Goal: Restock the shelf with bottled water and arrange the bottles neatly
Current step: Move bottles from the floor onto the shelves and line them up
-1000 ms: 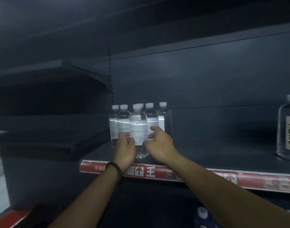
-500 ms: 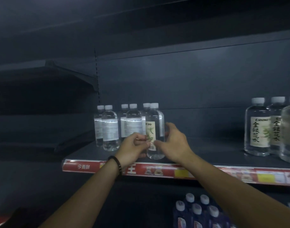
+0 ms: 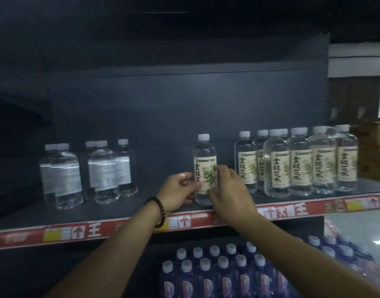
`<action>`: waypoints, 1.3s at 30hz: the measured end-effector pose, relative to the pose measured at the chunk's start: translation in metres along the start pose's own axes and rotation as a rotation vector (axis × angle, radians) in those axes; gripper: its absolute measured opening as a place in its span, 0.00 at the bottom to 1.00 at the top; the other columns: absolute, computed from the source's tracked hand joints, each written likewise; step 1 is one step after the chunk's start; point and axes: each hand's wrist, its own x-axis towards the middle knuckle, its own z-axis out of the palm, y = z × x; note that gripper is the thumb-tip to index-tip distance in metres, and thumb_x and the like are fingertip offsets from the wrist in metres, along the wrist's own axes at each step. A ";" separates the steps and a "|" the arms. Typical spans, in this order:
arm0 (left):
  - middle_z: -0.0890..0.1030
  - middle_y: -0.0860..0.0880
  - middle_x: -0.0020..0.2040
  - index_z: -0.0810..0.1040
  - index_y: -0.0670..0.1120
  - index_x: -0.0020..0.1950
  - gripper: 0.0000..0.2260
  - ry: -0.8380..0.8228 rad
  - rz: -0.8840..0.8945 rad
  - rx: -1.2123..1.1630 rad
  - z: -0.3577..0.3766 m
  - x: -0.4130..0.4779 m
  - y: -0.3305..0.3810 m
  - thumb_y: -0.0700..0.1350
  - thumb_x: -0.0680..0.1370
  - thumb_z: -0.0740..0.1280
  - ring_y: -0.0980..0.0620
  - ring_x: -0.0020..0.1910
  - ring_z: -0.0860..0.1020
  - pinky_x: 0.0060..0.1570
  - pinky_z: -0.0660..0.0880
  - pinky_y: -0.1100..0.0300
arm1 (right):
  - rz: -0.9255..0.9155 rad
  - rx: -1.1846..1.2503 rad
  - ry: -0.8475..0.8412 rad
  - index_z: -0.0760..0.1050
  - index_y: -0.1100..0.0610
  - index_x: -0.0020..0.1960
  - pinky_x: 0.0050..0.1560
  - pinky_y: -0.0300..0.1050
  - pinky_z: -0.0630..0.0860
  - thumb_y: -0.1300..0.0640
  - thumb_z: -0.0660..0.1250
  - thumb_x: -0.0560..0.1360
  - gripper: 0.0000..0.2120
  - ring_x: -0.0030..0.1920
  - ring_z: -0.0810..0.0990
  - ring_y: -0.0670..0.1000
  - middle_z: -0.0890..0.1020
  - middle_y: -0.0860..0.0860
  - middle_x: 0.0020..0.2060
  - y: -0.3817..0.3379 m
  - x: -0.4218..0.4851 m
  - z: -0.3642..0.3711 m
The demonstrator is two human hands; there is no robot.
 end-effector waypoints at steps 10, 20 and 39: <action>0.88 0.58 0.50 0.81 0.56 0.55 0.07 -0.066 0.042 -0.064 0.086 0.020 0.034 0.44 0.82 0.71 0.56 0.54 0.86 0.58 0.83 0.48 | -0.036 -0.209 -0.156 0.56 0.53 0.84 0.72 0.55 0.75 0.47 0.64 0.83 0.33 0.82 0.61 0.56 0.47 0.49 0.84 0.055 -0.041 -0.040; 0.86 0.50 0.55 0.77 0.47 0.65 0.14 -0.031 0.041 -0.074 0.131 0.032 0.044 0.45 0.81 0.73 0.52 0.54 0.86 0.54 0.85 0.49 | -0.005 -0.215 -0.116 0.57 0.54 0.84 0.73 0.53 0.75 0.50 0.63 0.82 0.33 0.83 0.57 0.56 0.45 0.49 0.83 0.088 -0.049 -0.059; 0.87 0.48 0.54 0.76 0.48 0.64 0.10 0.021 0.025 -0.119 0.144 0.040 0.040 0.43 0.83 0.69 0.48 0.54 0.86 0.58 0.83 0.43 | 0.003 -0.144 -0.158 0.55 0.57 0.84 0.76 0.52 0.69 0.54 0.65 0.77 0.39 0.85 0.51 0.58 0.37 0.48 0.84 0.090 -0.041 -0.053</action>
